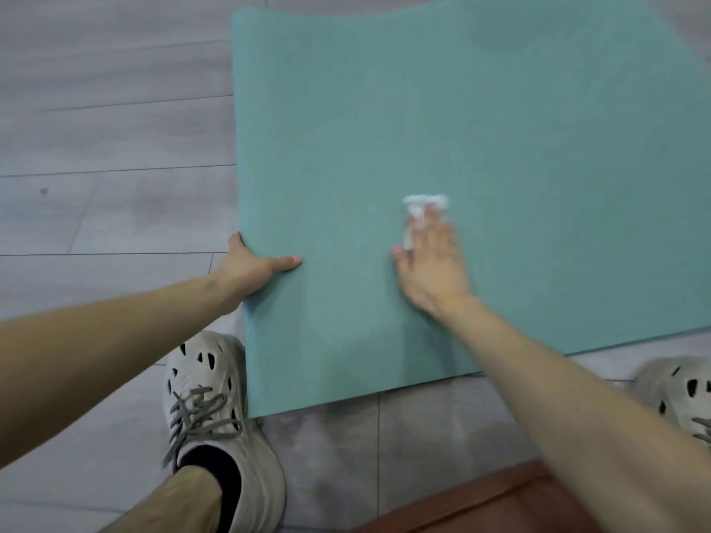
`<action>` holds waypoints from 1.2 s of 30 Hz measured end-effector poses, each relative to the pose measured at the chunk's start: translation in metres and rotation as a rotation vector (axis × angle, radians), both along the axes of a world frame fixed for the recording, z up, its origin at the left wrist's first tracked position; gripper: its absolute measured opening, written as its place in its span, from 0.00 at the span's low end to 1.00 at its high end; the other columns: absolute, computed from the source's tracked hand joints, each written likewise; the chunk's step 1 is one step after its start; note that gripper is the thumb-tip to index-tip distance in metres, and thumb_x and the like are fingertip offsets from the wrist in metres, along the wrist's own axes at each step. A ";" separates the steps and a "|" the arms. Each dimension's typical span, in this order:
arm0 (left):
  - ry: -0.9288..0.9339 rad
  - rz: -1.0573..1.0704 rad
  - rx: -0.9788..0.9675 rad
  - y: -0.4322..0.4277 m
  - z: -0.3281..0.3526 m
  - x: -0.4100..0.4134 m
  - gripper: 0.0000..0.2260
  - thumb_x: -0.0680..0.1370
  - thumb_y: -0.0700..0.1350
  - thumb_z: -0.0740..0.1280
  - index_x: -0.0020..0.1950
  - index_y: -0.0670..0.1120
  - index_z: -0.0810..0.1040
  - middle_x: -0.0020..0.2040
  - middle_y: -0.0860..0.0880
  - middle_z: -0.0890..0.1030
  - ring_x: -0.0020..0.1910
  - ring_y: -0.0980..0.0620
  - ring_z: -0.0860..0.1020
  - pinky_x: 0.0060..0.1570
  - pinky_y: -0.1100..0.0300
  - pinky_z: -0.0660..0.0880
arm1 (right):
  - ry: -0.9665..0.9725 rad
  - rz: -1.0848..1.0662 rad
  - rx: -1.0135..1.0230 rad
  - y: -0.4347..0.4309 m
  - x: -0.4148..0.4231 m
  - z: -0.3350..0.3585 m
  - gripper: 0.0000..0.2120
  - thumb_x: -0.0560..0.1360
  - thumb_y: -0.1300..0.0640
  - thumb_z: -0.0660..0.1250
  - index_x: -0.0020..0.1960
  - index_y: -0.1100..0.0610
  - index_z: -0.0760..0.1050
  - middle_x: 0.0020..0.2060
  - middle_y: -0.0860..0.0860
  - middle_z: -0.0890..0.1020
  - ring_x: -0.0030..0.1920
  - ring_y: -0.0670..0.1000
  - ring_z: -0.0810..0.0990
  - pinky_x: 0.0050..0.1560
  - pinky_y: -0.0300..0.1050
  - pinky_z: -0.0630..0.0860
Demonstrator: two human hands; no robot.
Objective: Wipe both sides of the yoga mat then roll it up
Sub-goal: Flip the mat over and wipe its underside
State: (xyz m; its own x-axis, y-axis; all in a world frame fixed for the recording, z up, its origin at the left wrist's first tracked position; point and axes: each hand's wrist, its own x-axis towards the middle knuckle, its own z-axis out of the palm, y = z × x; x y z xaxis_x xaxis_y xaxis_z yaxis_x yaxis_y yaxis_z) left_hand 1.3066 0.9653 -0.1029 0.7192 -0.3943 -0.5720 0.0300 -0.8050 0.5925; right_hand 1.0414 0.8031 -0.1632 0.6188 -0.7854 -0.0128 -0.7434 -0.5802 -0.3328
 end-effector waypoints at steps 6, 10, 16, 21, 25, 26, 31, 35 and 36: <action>-0.176 -0.131 0.189 -0.005 0.008 -0.020 0.55 0.60 0.60 0.87 0.76 0.46 0.59 0.70 0.45 0.73 0.66 0.43 0.75 0.67 0.46 0.74 | -0.034 0.501 0.029 0.105 0.021 -0.004 0.32 0.86 0.42 0.48 0.86 0.54 0.51 0.85 0.53 0.52 0.85 0.51 0.46 0.84 0.54 0.48; -0.368 -0.335 0.314 0.002 0.020 -0.035 0.61 0.65 0.66 0.82 0.84 0.47 0.47 0.76 0.38 0.64 0.75 0.36 0.68 0.74 0.43 0.67 | 0.093 0.286 -0.076 0.031 -0.055 -0.009 0.31 0.86 0.43 0.43 0.87 0.53 0.46 0.86 0.50 0.48 0.85 0.50 0.43 0.83 0.58 0.50; -0.332 -0.626 0.483 0.006 0.055 -0.051 0.64 0.60 0.69 0.82 0.83 0.51 0.47 0.77 0.38 0.59 0.74 0.34 0.69 0.74 0.44 0.69 | 0.105 0.040 0.053 0.036 -0.068 0.004 0.36 0.83 0.38 0.42 0.86 0.54 0.47 0.86 0.55 0.47 0.85 0.54 0.40 0.84 0.59 0.45; -0.496 -0.709 0.526 -0.003 0.058 -0.096 0.62 0.58 0.77 0.76 0.84 0.51 0.55 0.84 0.41 0.48 0.83 0.38 0.51 0.79 0.41 0.58 | 0.037 0.512 0.140 0.129 -0.029 0.009 0.31 0.86 0.43 0.44 0.87 0.51 0.47 0.86 0.52 0.48 0.85 0.51 0.42 0.84 0.55 0.44; -0.539 -1.023 0.581 0.022 0.042 -0.144 0.67 0.54 0.81 0.73 0.85 0.52 0.54 0.84 0.42 0.52 0.83 0.40 0.51 0.81 0.41 0.52 | 0.073 0.405 0.030 0.087 -0.073 0.002 0.28 0.88 0.48 0.47 0.86 0.52 0.48 0.86 0.52 0.51 0.85 0.51 0.46 0.84 0.56 0.46; -0.533 -1.074 0.604 0.027 0.039 -0.152 0.70 0.52 0.81 0.73 0.85 0.52 0.52 0.84 0.41 0.50 0.83 0.39 0.49 0.82 0.41 0.50 | 0.085 0.318 0.017 0.065 -0.088 0.002 0.29 0.87 0.49 0.49 0.86 0.52 0.49 0.85 0.53 0.53 0.85 0.52 0.47 0.84 0.57 0.48; -0.686 -1.196 0.599 0.042 0.032 -0.170 0.66 0.57 0.76 0.76 0.85 0.53 0.48 0.84 0.41 0.46 0.84 0.37 0.44 0.79 0.30 0.49 | 0.157 -0.011 -0.050 0.006 -0.132 0.009 0.27 0.82 0.53 0.61 0.79 0.57 0.67 0.80 0.61 0.64 0.81 0.62 0.60 0.78 0.59 0.61; -0.851 -1.293 0.462 0.056 0.023 -0.165 0.55 0.63 0.74 0.74 0.83 0.56 0.53 0.83 0.46 0.56 0.83 0.40 0.52 0.76 0.30 0.56 | 0.168 -0.137 -0.018 0.010 -0.126 0.020 0.20 0.77 0.57 0.66 0.69 0.55 0.77 0.67 0.61 0.72 0.70 0.65 0.68 0.65 0.57 0.73; -0.856 -1.305 0.443 0.058 0.021 -0.163 0.54 0.63 0.74 0.73 0.83 0.56 0.54 0.83 0.46 0.57 0.83 0.41 0.52 0.76 0.31 0.56 | 0.131 -0.157 0.021 0.010 -0.122 0.021 0.23 0.77 0.58 0.66 0.71 0.55 0.75 0.67 0.62 0.71 0.71 0.65 0.67 0.68 0.57 0.73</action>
